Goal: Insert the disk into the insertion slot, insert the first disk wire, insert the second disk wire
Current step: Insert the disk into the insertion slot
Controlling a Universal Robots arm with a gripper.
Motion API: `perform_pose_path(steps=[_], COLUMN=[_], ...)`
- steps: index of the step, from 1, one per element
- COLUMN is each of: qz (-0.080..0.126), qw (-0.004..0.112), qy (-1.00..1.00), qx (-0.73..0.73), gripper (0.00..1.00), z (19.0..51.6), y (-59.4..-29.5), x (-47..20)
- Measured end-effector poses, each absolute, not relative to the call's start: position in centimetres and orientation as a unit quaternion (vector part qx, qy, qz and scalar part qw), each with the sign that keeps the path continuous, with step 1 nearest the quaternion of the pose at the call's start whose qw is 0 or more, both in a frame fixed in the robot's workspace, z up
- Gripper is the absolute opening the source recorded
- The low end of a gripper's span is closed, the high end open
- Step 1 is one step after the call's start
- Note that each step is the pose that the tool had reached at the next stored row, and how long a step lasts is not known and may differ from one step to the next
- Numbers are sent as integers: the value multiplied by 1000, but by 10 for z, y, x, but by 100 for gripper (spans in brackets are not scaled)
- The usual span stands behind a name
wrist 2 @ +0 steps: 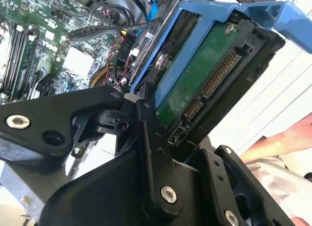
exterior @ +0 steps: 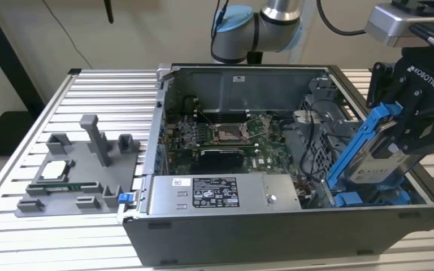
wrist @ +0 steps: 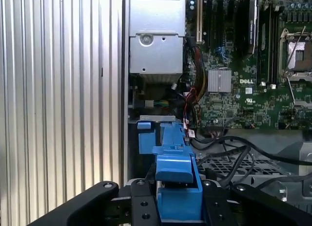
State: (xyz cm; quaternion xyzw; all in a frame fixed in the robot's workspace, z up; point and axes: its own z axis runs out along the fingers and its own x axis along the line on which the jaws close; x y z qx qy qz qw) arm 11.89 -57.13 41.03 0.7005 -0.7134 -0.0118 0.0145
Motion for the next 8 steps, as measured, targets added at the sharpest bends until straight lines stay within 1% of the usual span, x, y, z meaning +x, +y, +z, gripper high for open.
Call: perform_pose_path(steps=[8], qz=[-12], qw=[14], qy=[-713], qx=[701], gripper=[0], z=[402], y=[-571], x=[119])
